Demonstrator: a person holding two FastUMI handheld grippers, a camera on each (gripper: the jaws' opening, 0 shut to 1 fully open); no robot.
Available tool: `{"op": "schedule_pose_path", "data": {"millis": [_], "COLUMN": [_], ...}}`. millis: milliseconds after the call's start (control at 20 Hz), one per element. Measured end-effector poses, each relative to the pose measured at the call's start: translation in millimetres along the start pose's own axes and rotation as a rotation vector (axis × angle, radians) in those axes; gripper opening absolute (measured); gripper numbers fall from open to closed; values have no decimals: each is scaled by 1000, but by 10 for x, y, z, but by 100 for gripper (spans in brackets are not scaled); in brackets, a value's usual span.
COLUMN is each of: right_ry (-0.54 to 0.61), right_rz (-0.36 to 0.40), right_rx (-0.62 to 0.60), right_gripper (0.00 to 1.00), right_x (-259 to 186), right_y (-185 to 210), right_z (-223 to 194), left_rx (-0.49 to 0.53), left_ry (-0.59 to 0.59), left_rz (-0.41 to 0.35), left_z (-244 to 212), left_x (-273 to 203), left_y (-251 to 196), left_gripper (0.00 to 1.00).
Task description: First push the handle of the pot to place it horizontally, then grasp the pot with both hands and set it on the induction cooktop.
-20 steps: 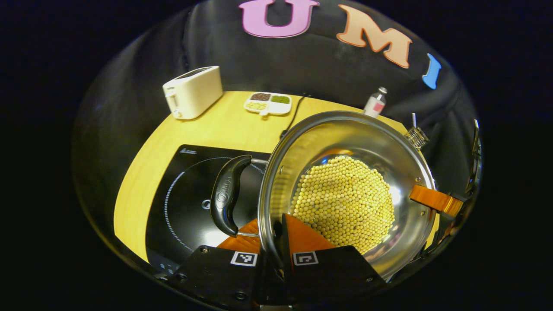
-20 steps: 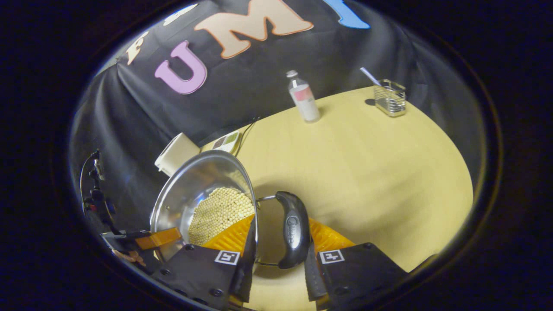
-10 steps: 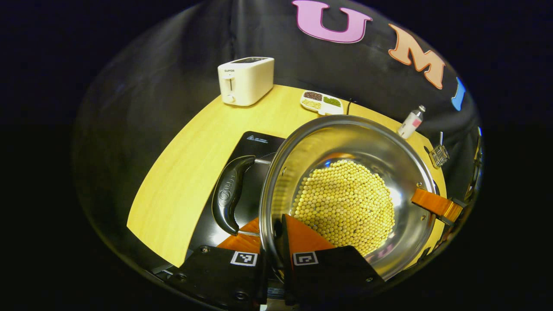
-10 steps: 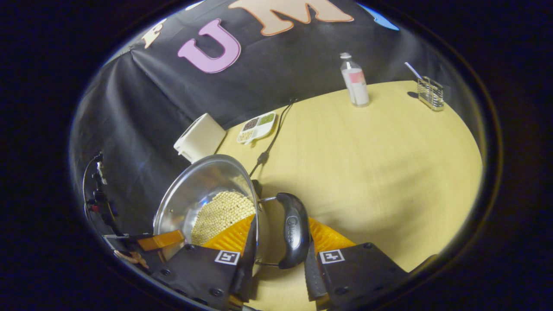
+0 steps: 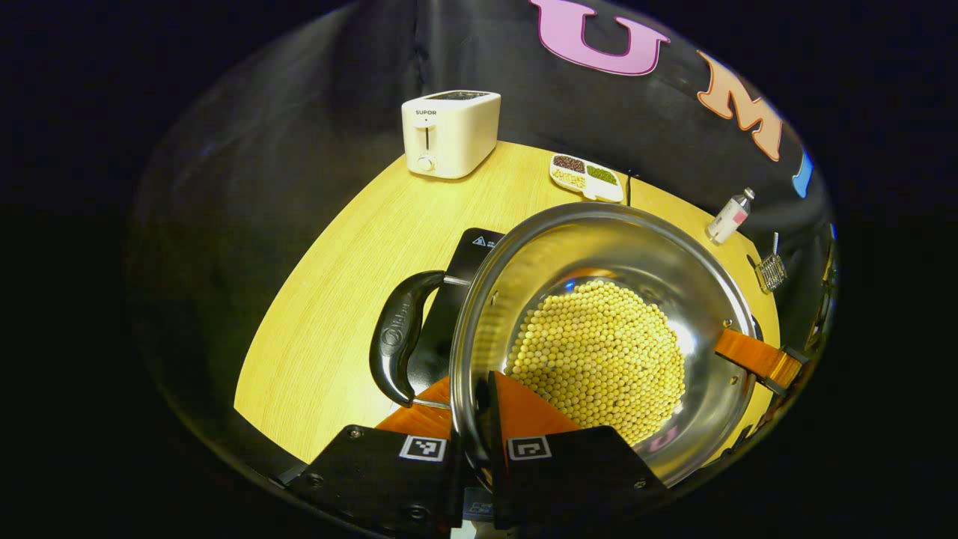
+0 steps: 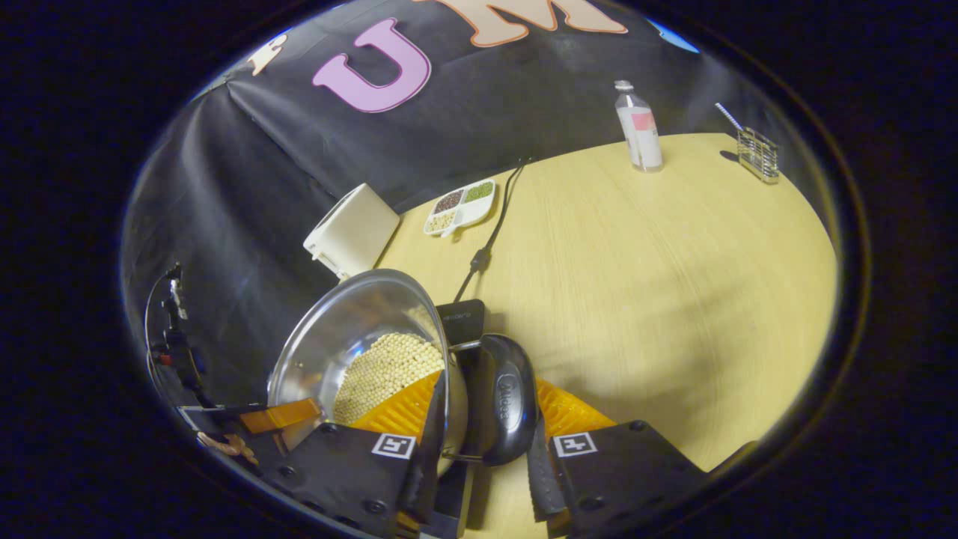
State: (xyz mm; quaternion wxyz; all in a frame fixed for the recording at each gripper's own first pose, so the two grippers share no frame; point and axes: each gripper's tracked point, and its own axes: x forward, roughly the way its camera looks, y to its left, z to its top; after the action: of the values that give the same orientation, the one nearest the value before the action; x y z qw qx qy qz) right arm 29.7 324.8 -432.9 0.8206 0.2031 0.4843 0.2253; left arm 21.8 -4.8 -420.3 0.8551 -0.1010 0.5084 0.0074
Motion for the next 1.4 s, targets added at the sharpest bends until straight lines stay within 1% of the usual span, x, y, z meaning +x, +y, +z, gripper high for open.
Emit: {"op": "schedule_pose_path", "data": {"millis": [100, 150, 200, 450, 500, 550, 600, 650, 700, 750, 800, 850, 900, 950, 1000, 1050, 1100, 1150, 1200, 1300, 1400], "right_ry": [3, 2, 2, 10, 10, 9, 9, 8, 4, 6, 7, 4, 4, 3, 6, 1, -2, -5, -11, -23, -34], "right_rz": [-2, -2, -2, 0, 0, -1, -2, -1, -3, -5, -4, -5, -9, -10, -12, -13, -15, -16, -17, -15, -14], "right_rx": [4, 6, 9, 18, 18, 23, 30, 39, 39, 41, 39, 40, 40, 37, 38, 33, 26, 25, 27, 29, 29], "right_gripper": [47, 47, 47, 47, 47, 49, 52, 57, 47, 47, 52, 49, 49, 52, 52, 52, 53, 53, 54, 54, 53], "right_x": [-1, 18, 49, 52, 51, 56, 58, 55, 62, 63, 44, 58, 58, 66, 63, 56, 55, 39, 36, 21, 1], "right_y": [47, 60, 75, 103, 101, 105, 109, 126, 128, 121, 118, 127, 122, 117, 117, 121, 111, 100, 96, 93, 86], "right_z": [-42, -43, -48, -119, -123, -125, -127, -121, -115, -126, -124, -118, -126, -125, -127, -121, -109, -105, -84, -45, -14], "left_rx": [-1, -1, 4, -7, -8, -5, 1, 21, 54, 94, 125, 152, 160, 155, 149, 141, 130, 126, 124, 116, 113], "left_ry": [3, -3, -1, -9, -9, -7, -7, 1, 2, 1, 14, 11, 10, 9, 8, 2, 5, 5, 6, 3, -2], "left_rz": [-2, -6, -9, -30, -35, -40, -42, -34, -17, 0, 8, 21, 17, 12, 24, 32, 28, 32, 33, 21, 17], "left_z": [12, 28, 12, 56, 57, 50, 50, 31, 24, 31, 3, 10, -1, -11, 3, 24, 32, 25, 29, 18, -2], "left_x": [6, 17, 30, 45, 43, 46, 55, 56, 59, 64, 70, 73, 83, 84, 74, 67, 38, 26, 5, -23, -63], "left_y": [-6, -10, -4, -10, -12, -22, -12, -3, 26, 65, 59, 55, 18, -14, 16, 49, 54, 87, 116, 120, 124], "left_gripper": [16, 19, 16, 16, 19, 19, 16, 19, 20, 24, 28, 31, 40, 43, 52, 55, 66, 70, 80, 84, 85]}}
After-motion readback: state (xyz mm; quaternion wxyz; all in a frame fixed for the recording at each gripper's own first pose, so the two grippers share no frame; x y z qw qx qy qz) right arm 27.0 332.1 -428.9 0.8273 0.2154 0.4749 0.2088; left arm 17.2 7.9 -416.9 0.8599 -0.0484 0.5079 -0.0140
